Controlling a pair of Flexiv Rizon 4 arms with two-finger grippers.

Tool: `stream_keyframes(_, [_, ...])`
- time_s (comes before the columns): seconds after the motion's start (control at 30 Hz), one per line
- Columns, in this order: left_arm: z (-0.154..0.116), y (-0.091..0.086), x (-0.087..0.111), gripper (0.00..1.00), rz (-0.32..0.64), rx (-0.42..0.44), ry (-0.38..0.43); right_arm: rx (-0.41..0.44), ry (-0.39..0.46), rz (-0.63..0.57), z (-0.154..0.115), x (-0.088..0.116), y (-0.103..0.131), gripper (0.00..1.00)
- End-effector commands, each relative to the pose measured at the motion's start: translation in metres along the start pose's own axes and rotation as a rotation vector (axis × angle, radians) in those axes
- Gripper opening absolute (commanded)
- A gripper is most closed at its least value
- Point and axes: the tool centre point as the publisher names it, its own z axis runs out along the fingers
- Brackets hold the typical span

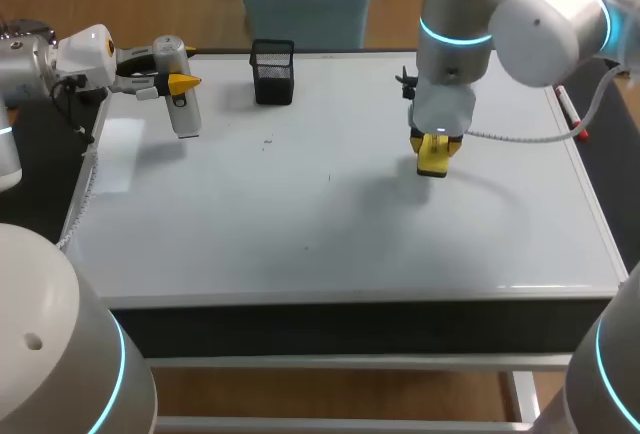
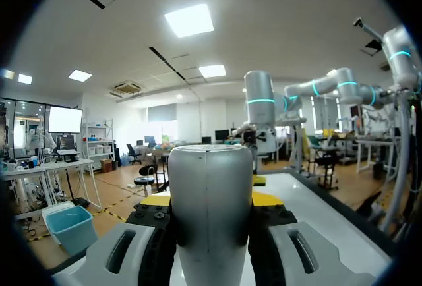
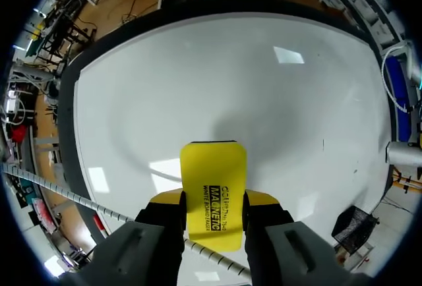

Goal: Pick up the inspection probe, press it on each red-marked spot on the whiteboard one by one, put down the probe, pick up the eraser, and wipe off all the red marks.

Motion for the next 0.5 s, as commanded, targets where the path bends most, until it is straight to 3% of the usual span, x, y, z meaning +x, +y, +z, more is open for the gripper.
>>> stream_keyframes(0.03, [0.0, 0.0, -0.001, 0.0, 0.001, 0.003, 0.003, 0.003, 0.002, -0.001, -0.002, 0.001, 0.001, 0.0])
stream_keyframes(0.37, [0.0, 0.0, -0.001, 0.0, 0.001, 0.003, 0.003, -0.001, 0.001, 0.0, -0.001, 0.002, 0.001, 0.0])
stream_keyframes(0.5, [0.0, 0.0, -0.001, 0.0, 0.001, 0.003, 0.003, 0.026, 0.009, 0.011, -0.003, 0.002, -0.015, 0.0])
